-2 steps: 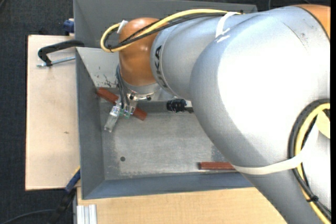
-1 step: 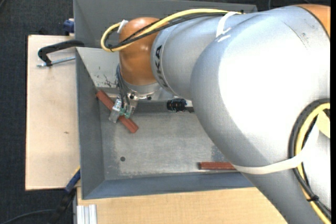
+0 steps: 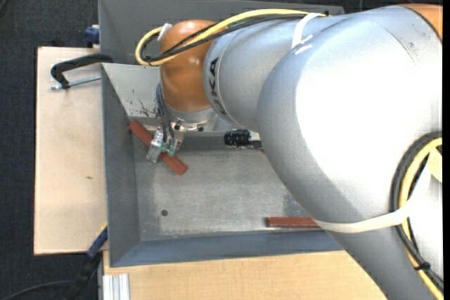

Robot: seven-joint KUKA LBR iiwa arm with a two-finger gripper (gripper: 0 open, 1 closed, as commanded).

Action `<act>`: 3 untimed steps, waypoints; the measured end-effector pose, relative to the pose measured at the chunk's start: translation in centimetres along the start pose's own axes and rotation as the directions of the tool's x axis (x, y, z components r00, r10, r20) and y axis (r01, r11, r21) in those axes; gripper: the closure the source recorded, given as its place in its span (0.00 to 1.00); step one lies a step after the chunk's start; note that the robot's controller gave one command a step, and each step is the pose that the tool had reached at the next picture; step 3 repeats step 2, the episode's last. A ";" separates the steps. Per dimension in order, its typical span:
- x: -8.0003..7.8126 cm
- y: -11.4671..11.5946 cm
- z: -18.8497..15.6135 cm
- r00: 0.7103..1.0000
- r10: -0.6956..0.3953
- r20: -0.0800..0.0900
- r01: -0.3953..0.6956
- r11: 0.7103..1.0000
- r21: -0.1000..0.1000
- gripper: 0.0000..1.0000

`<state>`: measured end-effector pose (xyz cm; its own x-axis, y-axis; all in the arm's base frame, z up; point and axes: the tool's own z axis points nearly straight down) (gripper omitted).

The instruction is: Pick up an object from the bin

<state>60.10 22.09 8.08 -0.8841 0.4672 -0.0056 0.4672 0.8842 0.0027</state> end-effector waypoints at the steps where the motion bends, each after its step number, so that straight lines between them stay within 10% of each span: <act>1: -0.2 0.2 -5.0 1.000 -0.002 0.001 0.002 1.000 -0.005 1.00; 3: -0.3 0.4 -8.2 1.000 -0.004 0.000 0.004 1.000 -0.004 1.00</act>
Offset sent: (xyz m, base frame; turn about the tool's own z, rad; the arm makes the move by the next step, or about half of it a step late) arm 0.0001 -0.0002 0.0459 0.0000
